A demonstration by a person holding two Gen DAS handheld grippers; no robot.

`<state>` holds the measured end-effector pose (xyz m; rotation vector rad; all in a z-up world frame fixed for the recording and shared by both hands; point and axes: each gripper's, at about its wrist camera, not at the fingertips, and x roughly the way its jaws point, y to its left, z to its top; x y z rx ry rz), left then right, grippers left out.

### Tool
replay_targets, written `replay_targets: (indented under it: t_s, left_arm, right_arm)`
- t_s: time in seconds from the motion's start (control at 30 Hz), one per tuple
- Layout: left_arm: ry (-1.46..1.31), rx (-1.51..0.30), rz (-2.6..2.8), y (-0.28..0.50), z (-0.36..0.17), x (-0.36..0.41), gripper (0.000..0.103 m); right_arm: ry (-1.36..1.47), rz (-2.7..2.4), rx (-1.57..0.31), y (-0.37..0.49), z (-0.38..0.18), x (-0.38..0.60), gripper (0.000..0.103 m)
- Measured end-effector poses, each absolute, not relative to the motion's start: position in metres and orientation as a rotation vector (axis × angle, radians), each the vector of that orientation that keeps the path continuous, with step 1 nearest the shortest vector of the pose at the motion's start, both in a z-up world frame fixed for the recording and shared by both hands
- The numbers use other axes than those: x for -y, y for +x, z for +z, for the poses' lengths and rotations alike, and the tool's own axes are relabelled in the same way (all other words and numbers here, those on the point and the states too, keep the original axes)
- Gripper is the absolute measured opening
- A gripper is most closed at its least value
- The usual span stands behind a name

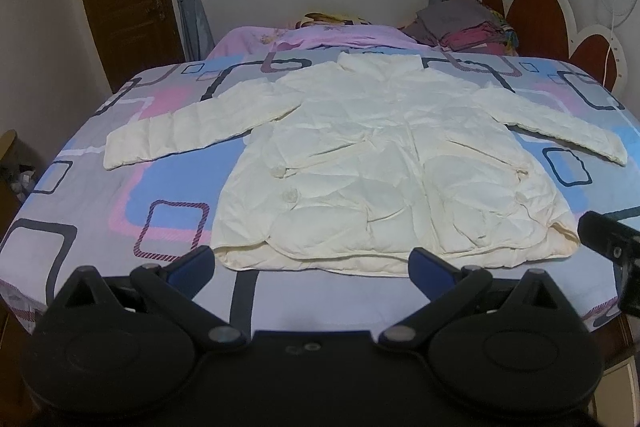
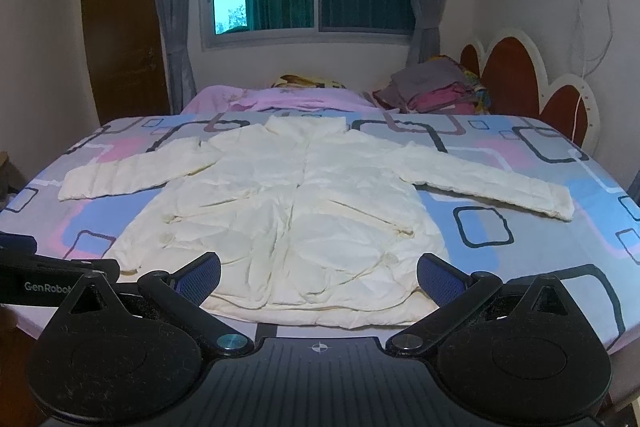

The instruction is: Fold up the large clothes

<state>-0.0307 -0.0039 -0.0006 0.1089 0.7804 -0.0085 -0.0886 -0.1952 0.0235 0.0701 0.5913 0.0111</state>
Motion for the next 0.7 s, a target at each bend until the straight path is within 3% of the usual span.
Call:
replay_targets:
  t_s: [0.7]
  left_arm:
    - [0.110,-0.790,-0.005,0.000,-0.002,0.005,0.103]
  right_arm:
    - [0.104,-0.026,-0.601,-0.060,0.014,0.209,0.103]
